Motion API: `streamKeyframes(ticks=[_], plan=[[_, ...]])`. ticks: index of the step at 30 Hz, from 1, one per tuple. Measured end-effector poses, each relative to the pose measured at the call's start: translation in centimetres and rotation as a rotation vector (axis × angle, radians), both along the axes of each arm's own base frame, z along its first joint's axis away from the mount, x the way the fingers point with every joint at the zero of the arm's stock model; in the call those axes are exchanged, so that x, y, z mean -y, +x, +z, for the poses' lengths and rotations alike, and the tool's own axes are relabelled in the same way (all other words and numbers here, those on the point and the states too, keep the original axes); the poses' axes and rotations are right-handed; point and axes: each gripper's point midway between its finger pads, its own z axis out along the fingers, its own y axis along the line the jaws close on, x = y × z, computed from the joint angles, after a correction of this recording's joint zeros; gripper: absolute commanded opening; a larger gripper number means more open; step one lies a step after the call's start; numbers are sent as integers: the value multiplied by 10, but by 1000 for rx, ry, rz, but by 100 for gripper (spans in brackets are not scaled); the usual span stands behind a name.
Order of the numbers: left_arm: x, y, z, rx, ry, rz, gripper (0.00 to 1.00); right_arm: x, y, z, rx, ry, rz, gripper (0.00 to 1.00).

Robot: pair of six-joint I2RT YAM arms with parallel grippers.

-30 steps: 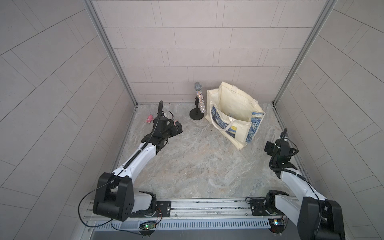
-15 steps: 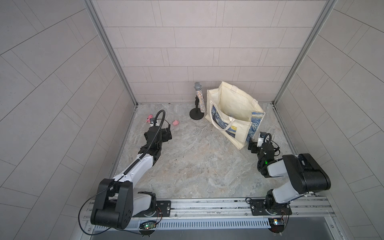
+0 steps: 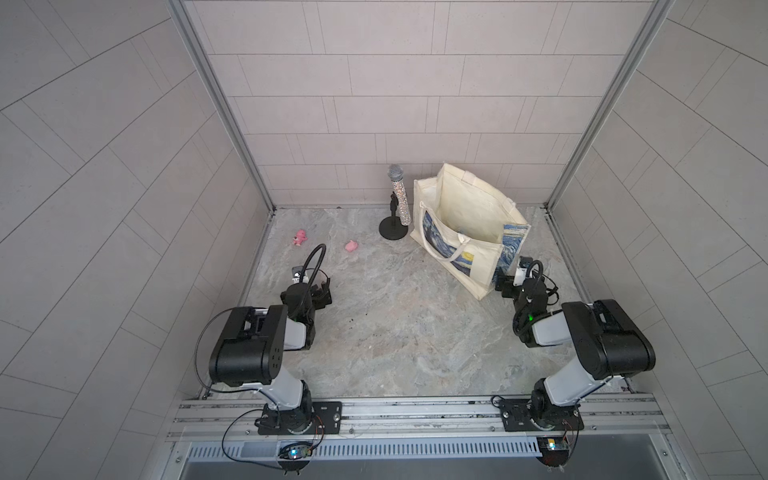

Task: Put the compass set into the canvas bag
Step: Reset both arms

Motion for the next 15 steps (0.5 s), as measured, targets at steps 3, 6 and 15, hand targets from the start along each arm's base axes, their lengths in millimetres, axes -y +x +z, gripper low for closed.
streamKeyframes(ticks=[3,6,15], plan=[[9,15,17,52,0,-62,100,-2,1,-1,-9,5,14,100],[17,36,36,99,-1,-114,100,3,-2,-4,-19,7,-20,100],[23,44,46,127,-6,-155,100,9,-5,-7,-26,2,-56,100]])
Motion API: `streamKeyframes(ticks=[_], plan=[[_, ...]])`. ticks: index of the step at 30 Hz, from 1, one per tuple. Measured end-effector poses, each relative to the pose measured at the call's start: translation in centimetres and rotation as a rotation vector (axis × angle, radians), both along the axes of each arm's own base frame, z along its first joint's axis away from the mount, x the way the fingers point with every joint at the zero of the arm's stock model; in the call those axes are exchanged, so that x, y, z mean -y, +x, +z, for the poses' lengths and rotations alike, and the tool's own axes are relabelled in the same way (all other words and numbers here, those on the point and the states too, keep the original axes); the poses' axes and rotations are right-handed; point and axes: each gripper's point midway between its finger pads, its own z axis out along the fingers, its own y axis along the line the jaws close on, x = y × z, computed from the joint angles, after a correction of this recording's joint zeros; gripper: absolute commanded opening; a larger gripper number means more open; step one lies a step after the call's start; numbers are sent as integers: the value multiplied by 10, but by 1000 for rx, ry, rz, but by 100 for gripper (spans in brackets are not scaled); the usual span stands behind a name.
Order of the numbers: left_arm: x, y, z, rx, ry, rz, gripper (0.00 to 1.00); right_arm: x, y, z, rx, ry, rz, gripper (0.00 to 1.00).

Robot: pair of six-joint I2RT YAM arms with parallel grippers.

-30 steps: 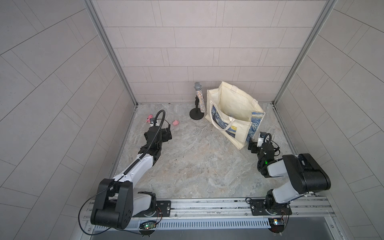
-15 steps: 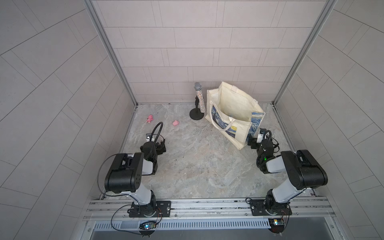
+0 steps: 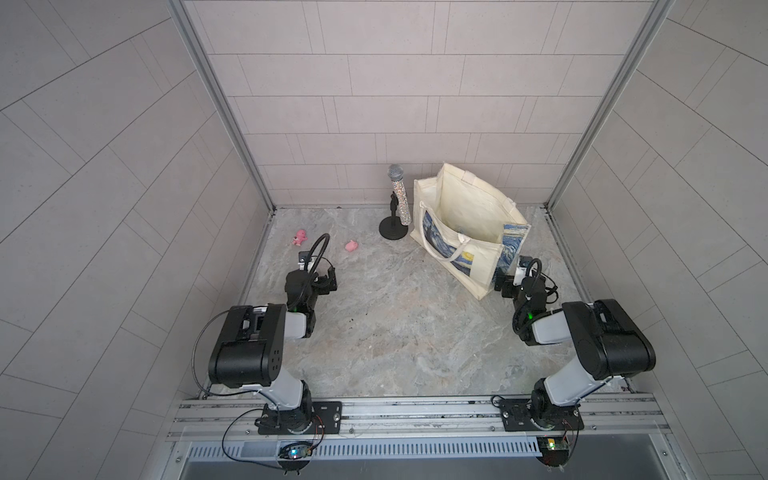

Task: Put the compass set into the canvas bag
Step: Reset both arms

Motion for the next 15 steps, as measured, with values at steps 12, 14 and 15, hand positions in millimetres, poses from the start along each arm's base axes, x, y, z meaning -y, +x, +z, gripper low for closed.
streamKeyframes(ticks=[12,14,15], plan=[[1,0,0,0,-1,-4,100,-13,10,-3,-54,-32,46,99],[1,0,0,-1,-1,-4,100,-13,9,-4,-60,-36,45,99],[1,0,0,-1,-1,-4,100,-13,9,-4,-62,-36,45,99]])
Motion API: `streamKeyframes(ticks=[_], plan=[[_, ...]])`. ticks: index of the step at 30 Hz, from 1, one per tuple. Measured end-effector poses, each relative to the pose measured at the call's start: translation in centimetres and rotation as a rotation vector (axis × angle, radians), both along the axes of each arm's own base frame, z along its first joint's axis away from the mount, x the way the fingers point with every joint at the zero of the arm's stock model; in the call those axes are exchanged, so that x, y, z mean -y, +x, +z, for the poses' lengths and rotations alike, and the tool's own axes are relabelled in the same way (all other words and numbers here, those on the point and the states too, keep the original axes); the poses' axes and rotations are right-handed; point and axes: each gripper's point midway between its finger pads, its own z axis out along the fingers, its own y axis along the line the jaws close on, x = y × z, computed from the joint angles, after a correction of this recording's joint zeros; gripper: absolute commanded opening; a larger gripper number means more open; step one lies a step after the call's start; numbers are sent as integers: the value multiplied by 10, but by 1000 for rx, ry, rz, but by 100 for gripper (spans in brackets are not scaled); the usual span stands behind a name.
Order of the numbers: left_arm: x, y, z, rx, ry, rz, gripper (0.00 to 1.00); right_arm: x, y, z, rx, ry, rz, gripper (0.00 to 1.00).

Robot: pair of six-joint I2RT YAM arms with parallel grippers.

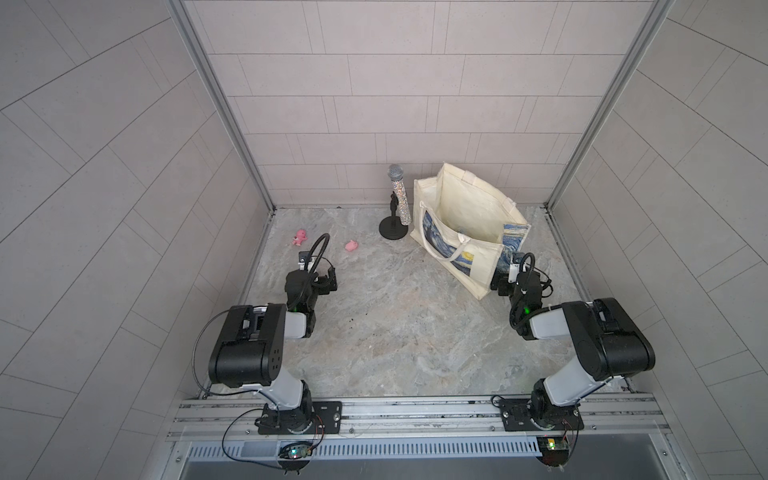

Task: Put the compass set into the canvas bag
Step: Reset both arms

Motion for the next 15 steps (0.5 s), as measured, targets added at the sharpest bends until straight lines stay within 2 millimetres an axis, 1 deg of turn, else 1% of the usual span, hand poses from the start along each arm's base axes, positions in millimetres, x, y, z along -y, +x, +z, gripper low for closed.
streamKeyframes(ticks=[7,9,11,14,15], plan=[[1,0,0,1,-1,-3,100,1,0,0,-2,-2,-1,100],[7,-1,0,6,0,-44,100,0,-1,0,1,0,8,100],[14,-4,-1,6,8,-81,100,-3,-6,0,22,-2,23,100],[20,-5,-4,-3,0,-119,100,1,-15,-8,1,-8,-5,100],[20,-6,-5,-4,-4,-125,86,4,-14,-9,-7,-10,-27,93]])
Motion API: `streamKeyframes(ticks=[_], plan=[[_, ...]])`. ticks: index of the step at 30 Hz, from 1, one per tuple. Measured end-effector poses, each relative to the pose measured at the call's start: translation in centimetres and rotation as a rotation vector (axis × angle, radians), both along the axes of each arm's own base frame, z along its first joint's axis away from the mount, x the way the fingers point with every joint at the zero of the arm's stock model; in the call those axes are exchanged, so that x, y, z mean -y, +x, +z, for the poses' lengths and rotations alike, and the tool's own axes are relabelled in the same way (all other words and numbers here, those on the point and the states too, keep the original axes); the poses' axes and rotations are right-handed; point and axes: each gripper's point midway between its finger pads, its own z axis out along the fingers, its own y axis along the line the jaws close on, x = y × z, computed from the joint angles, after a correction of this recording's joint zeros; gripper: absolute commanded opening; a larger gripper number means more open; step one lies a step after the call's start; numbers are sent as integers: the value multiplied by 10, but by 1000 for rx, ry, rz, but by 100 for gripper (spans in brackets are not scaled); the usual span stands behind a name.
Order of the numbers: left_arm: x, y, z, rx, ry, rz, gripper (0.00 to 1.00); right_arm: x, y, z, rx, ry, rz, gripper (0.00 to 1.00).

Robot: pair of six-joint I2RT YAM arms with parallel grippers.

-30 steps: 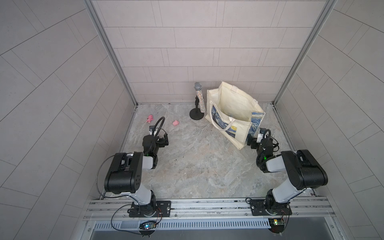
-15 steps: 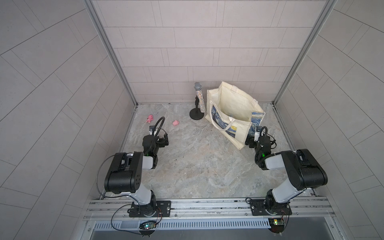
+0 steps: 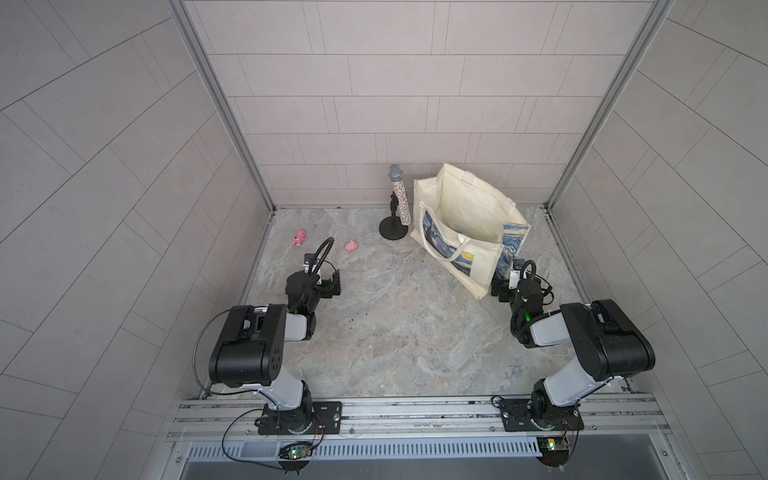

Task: Put the compass set into the canvas bag
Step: Reset both arms

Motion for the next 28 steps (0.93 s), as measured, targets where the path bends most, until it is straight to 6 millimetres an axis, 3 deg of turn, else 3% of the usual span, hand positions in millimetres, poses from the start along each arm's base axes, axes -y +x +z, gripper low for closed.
streamKeyframes(ticks=[1,2,3,7,10,11,12,28], plan=[[0,0,0,-1,-2,-5,48,2,2,2,4,-1,-15,66],[0,0,-1,-3,-6,-6,1,5,4,6,16,-5,-32,4],[-1,0,-1,-4,-6,-6,0,7,6,9,25,-8,-44,0],[-1,0,-2,-5,-6,-4,2,7,7,13,32,-19,-60,0],[-2,0,-2,-4,-2,-3,82,7,6,13,32,-26,-71,56],[-1,0,-1,-4,-3,-5,100,8,6,13,31,-28,-79,86],[-1,0,-1,-4,-3,-4,100,12,5,13,31,-33,-94,99],[-1,0,-1,-3,0,-1,100,17,2,11,17,-46,-120,99]])
